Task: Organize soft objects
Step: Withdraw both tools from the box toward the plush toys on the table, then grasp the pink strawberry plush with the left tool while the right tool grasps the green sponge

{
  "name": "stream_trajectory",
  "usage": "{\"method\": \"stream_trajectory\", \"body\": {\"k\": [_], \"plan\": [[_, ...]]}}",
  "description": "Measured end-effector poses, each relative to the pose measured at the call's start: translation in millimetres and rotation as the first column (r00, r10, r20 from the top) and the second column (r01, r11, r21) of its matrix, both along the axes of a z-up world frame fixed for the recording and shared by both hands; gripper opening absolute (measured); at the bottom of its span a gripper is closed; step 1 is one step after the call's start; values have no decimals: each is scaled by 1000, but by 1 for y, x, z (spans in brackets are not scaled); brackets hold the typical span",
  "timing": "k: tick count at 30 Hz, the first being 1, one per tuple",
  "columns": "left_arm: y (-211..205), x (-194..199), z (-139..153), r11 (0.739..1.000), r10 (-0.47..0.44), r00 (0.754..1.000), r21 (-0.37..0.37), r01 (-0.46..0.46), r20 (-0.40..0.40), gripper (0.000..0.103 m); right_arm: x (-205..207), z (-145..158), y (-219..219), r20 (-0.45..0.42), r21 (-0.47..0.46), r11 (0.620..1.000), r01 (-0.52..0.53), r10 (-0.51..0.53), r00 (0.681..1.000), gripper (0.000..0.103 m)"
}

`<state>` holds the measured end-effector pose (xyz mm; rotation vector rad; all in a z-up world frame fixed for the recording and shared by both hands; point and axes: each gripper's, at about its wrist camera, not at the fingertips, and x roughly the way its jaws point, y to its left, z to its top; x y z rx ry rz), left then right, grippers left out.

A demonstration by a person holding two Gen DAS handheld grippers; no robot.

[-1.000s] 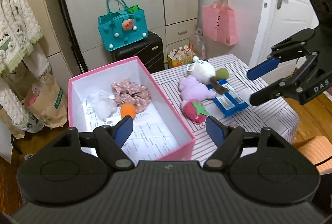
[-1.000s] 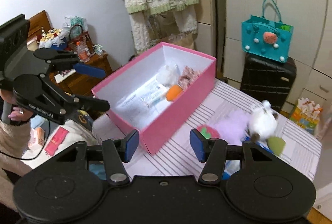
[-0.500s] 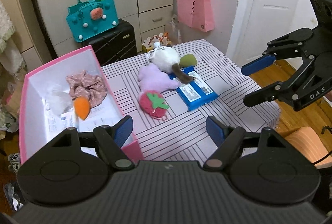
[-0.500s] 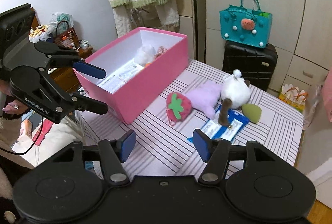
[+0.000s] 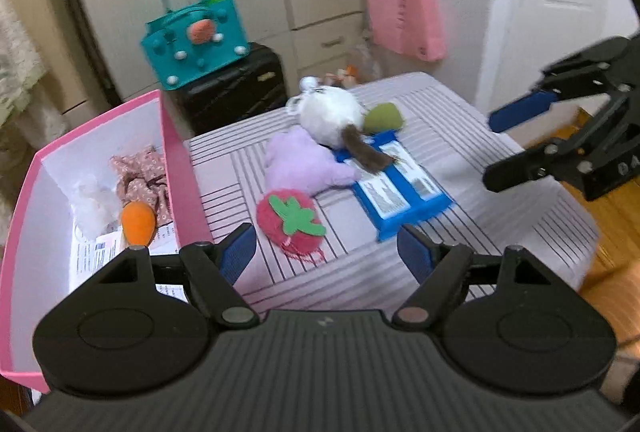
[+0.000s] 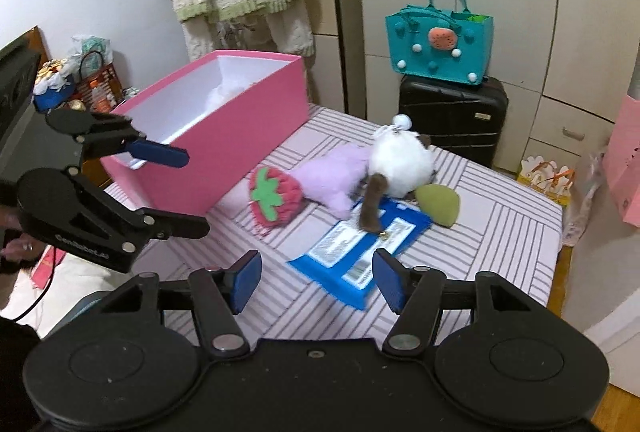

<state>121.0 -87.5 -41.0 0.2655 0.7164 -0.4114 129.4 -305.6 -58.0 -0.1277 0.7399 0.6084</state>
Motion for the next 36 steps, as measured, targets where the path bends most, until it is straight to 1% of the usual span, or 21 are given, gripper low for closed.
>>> {"method": "stream_trajectory", "body": {"k": [2,6,9,11,13,14,16,18,21,23,26,29,31,32,33,35,36], "plan": [[-7,2,-7,1000,31,999,-3,-31,18,77,7,-5,-4,11,7,1000,9,-9,1000,67],[-16,8,-17,999,51,998,-19,-51,33,77,16,-17,-13,95,37,998,46,-49,994,67],[-24,14,-26,996,84,994,-4,-84,74,77,28,-25,-17,115,40,997,60,-64,991,67],[-29,19,-34,993,112,989,11,-114,101,77,37,-32,-20,131,44,996,77,-82,988,67],[-29,27,-40,985,173,976,-8,-174,132,77,48,-37,-21,142,54,994,95,-102,985,67],[-29,33,-43,980,198,971,-14,-198,134,77,52,-38,-22,160,71,992,104,-115,980,67],[-28,46,-49,971,239,965,-38,-236,109,74,61,-38,-24,201,112,986,120,-141,969,67],[-27,54,-54,967,254,963,-49,-250,92,74,72,-39,-23,218,115,987,112,-135,966,67],[-34,59,-63,965,260,959,-2,-261,113,74,92,-44,-19,202,81,990,117,-132,971,67],[-36,61,-70,958,280,952,26,-285,121,74,106,-53,-17,188,48,990,135,-141,972,67],[-33,65,-78,949,310,946,20,-314,97,74,123,-66,-18,138,45,988,145,-150,979,67],[-32,69,-85,948,317,946,8,-318,69,73,138,-79,-23,54,63,983,171,-175,983,66],[-33,73,-89,945,326,943,14,-328,69,69,143,-85,-25,25,91,979,184,-186,982,65],[-34,74,-92,944,329,942,15,-331,72,67,143,-87,-25,22,92,978,186,-189,982,62],[-34,75,-93,943,331,941,14,-333,71,62,144,-89,-24,21,89,978,189,-191,981,55],[-34,76,-95,940,339,938,10,-340,68,62,143,-92,-23,42,69,978,198,-201,979,50],[-34,76,-96,939,344,937,11,-345,67,62,142,-93,-24,48,71,978,194,-198,979,48]]}}
